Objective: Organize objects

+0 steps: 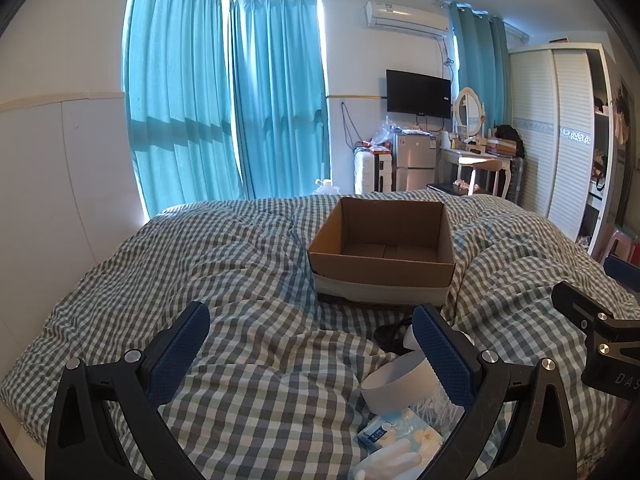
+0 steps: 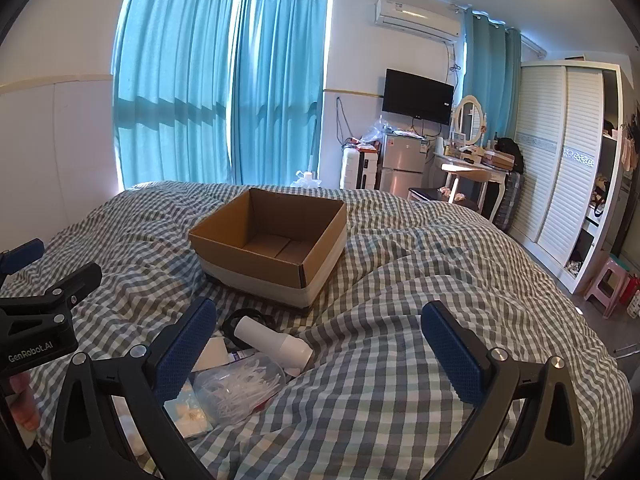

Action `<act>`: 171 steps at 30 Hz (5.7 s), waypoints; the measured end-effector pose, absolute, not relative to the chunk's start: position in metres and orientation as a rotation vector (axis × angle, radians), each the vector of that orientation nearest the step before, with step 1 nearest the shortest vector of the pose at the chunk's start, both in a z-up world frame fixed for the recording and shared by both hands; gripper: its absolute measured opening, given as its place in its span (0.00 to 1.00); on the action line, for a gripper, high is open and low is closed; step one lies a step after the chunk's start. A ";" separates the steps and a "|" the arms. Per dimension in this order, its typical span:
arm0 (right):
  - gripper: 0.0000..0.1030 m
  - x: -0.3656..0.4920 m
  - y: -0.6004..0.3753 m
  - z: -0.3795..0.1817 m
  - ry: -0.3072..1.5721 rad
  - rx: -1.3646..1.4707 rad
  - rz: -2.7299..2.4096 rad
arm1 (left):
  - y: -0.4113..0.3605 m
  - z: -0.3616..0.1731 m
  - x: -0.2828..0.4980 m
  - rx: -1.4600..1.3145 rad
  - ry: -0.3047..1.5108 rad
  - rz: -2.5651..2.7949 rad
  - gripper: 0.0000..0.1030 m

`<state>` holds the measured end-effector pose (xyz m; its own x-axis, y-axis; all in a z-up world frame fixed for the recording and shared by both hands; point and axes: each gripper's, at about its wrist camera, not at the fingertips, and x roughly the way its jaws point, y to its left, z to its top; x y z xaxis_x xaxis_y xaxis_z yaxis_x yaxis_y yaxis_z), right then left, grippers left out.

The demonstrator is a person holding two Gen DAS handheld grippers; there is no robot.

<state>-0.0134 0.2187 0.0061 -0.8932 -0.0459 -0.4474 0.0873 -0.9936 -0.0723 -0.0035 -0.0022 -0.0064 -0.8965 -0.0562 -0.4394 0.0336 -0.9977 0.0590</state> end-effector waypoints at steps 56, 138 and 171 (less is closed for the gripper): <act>1.00 0.007 0.212 0.021 0.219 0.698 -2.932 | 0.004 -0.007 0.010 0.820 -0.103 -3.013 1.00; 0.76 -0.070 0.107 -0.040 0.443 0.998 -2.469 | -0.061 -0.058 -0.051 1.135 -0.114 -2.915 0.60; 0.76 -0.291 0.168 0.059 0.253 0.860 -2.674 | 0.017 -0.004 -0.296 1.070 -0.323 -3.155 0.60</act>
<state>-0.2907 0.1680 0.0592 -0.7678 -0.2457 -0.5918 0.3524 -0.9333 -0.0697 -0.2958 0.0172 -0.0038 -0.7769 0.1311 -0.6159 -0.2533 -0.9605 0.1151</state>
